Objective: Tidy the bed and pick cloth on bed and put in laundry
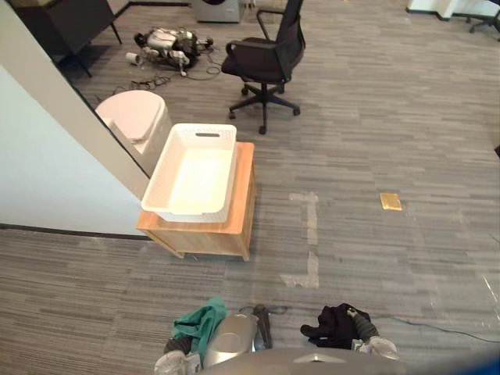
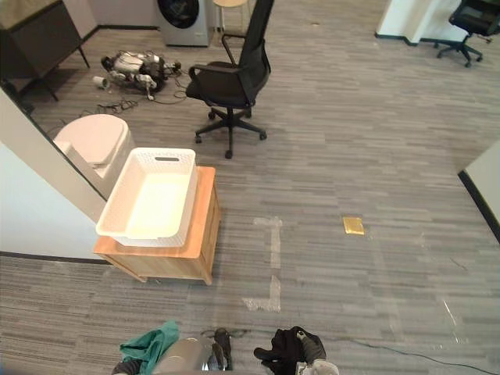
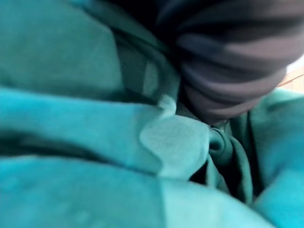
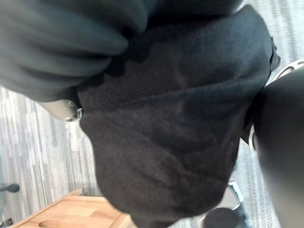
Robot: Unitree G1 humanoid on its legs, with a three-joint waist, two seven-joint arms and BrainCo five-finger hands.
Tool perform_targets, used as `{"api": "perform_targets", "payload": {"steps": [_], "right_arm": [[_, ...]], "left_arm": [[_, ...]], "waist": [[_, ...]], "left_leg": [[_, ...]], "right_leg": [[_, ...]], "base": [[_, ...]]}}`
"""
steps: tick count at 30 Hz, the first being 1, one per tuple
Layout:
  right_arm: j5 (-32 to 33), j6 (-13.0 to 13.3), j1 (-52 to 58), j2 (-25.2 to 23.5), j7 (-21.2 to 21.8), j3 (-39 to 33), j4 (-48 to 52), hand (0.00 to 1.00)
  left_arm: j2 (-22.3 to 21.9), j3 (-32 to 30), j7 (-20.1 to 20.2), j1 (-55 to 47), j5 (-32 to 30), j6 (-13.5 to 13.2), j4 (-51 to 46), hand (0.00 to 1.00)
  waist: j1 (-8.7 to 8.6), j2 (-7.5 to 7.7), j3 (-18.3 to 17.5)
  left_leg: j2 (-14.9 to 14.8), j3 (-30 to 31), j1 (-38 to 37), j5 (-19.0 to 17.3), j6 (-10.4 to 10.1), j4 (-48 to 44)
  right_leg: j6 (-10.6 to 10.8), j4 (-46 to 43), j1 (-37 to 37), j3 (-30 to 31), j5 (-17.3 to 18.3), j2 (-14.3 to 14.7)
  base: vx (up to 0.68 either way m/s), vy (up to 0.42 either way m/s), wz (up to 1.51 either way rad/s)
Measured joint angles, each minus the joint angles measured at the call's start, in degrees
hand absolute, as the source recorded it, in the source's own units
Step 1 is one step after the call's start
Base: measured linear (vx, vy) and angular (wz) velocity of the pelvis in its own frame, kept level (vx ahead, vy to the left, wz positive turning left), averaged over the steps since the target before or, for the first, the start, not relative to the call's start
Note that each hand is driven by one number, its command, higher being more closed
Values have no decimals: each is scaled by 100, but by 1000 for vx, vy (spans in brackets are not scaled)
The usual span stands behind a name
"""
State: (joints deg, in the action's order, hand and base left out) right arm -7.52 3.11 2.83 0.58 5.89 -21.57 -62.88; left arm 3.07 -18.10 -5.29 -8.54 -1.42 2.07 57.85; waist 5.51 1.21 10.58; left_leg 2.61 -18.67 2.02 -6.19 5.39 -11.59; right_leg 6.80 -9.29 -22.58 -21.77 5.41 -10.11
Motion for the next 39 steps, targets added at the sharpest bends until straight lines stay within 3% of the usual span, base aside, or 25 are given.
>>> {"api": "perform_targets", "payload": {"steps": [2,4,6,8,12,14,15,16,17,18,19,20,23,24,25,26,27,29,31,32,33,34,36,38,39], "right_arm": [[28,-53,28,41,-49,-51,0,100],[111,-29,7,43,-167,-45,7,100],[175,39,25,115,-219,-27,105,100],[209,122,26,192,-224,54,228,100],[401,294,-50,271,-261,166,233,100],[478,290,-19,283,-253,182,240,100],[523,291,-20,294,-252,177,251,100],[525,291,-10,295,-251,170,314,100],[526,293,56,266,-218,163,344,100],[538,293,31,262,-196,119,360,100],[525,291,-8,440,-193,69,432,100],[541,295,-12,444,-156,23,500,100],[563,207,29,452,-107,-63,503,100],[560,162,37,457,-91,-82,490,100],[557,113,73,458,-66,-132,455,100],[502,90,135,489,-47,-144,451,100],[458,85,134,493,-32,-142,437,100],[234,81,151,462,-7,-139,329,100],[-55,101,137,476,1,-227,149,100],[-200,181,145,464,0,-303,95,100],[-300,267,181,478,-1,-426,85,100],[-415,332,192,387,-11,-728,49,100],[-563,476,239,389,-18,-853,6,100],[-706,665,146,417,-49,-863,16,100],[-855,740,-37,373,-96,-742,42,100]], "left_arm": [[49,116,-1,-17,-68,0,26,100],[165,313,6,-80,-300,-17,38,100],[209,463,-4,-174,-422,-15,34,100],[219,489,-3,-206,-432,-3,29,100],[246,685,0,-91,-425,38,23,100],[229,686,0,41,-418,-8,17,100],[217,687,1,50,-420,-46,18,100],[206,681,4,51,-421,-177,17,100],[251,631,9,31,-424,-349,19,100],[231,609,8,40,-426,-414,35,100],[33,581,32,-17,-434,-602,-4,100],[-30,476,28,-162,-437,-811,-33,100],[-198,90,25,-505,-479,-1067,-26,100],[-250,-18,27,-568,-477,-1111,-29,100],[-319,-192,35,-663,-468,-1189,-32,100],[-370,-355,65,-759,-460,-1288,-35,100],[-370,-415,107,-815,-461,-1336,-37,100],[-338,-550,185,-883,-449,-1386,-42,100],[-247,-595,403,-900,-339,-1395,-40,100],[-212,-702,564,-891,-203,-1413,-39,100],[-203,-766,664,-841,-134,-1432,-38,100],[-83,-786,793,-751,-78,-1486,-26,100],[49,-773,985,-617,21,-1564,-68,100],[163,-855,1162,-591,86,-1481,-2,100],[294,-1020,1260,-605,86,-1444,42,100]], "waist": [[-3,-58,-91],[6,95,-78],[-110,88,-81],[-172,66,-119],[-329,-10,-99],[-350,-57,-68],[-350,-82,-45],[-351,-89,25],[-326,-16,106],[-322,-80,194],[-270,-321,335],[-279,-353,378],[-277,-417,338],[-271,-447,317],[-281,-493,295],[-269,-571,304],[-259,-586,310],[-145,-511,314],[-64,-376,299],[-63,-341,278],[-96,-388,241],[-189,-321,158],[-209,-146,83],[-146,-194,90],[-103,-64,105]], "left_leg": [[27,65,-209,-199,4,180],[212,231,-586,-467,-71,266],[233,368,-1012,-593,-126,379],[73,522,-1370,-751,-69,447],[-361,950,-1534,-846,-251,438],[-627,1348,-1600,-923,-435,442],[-692,1448,-1605,-951,-489,436],[-788,1613,-1628,-1028,-631,392],[-843,1695,-1670,-1193,-878,289],[-931,1731,-1752,-1317,-988,233],[-1179,1721,-1780,-1379,-1027,23],[-1251,1737,-1819,-1341,-1035,-119],[-1496,1807,-1729,-1212,-1015,-963],[-1571,1828,-1557,-1148,-982,-1385],[-1729,1941,-1019,-781,-1001,-2528],[-1995,1934,-405,-638,-1083,-3823],[-2086,1894,-101,-658,-1085,-4374],[-2046,1614,532,-799,-1052,-5093],[-1806,839,919,-1043,-985,-4328],[-1663,71,942,-1038,-892,-3277],[-1571,-676,927,-713,-680,-2437],[-1387,-1502,769,-763,88,-1908],[-1011,-1494,626,-574,233,-1335],[-1028,-1203,473,-519,143,-1135],[-1031,-1318,560,-598,137,-1446]], "right_leg": [[41,-1169,387,56,28,-185],[231,-3804,1428,270,-192,-834],[-73,-5093,1944,251,7,-1129],[-282,-5446,2544,247,244,-1087],[-249,-4175,3392,48,681,-732],[-254,-2526,3596,74,625,-431],[-232,-2092,3622,100,528,-378],[-220,-1198,3624,323,122,-297],[-119,-559,3498,600,-584,-306],[-314,-677,3402,552,-703,-219],[-365,-1203,3434,413,-177,-103],[-434,-1886,3545,365,369,-198],[-508,-2638,3382,131,1247,-218],[-530,-2636,3283,56,1340,-185],[-547,-2522,3007,-116,1480,-90],[-575,-2234,2616,-283,1523,102],[-576,-2049,2402,-352,1523,205],[-590,-1484,1875,-480,1518,356],[-600,-890,1355,-734,1334,350],[-540,-700,1156,-930,1310,316],[-443,-676,989,-1186,1333,308],[-232,-783,863,-1489,1432,214],[-49,-1356,980,-1841,1305,-125],[-53,-1431,1110,-1787,1484,-152],[-123,-655,947,-1852,749,-98]], "base": [[226,18,26],[241,31,22],[247,2,29],[247,-50,42],[293,-170,64],[406,-294,83],[451,-352,90],[462,-397,90],[453,-421,87],[515,-494,63],[463,-463,47],[462,-432,42],[416,-318,37],[364,-296,45],[337,-266,53],[338,-238,54],[346,-180,39],[298,-109,16],[411,-55,18],[540,-10,44],[596,7,97],[530,-9,119],[492,-29,135],[420,-50,86],[335,-73,111]]}}
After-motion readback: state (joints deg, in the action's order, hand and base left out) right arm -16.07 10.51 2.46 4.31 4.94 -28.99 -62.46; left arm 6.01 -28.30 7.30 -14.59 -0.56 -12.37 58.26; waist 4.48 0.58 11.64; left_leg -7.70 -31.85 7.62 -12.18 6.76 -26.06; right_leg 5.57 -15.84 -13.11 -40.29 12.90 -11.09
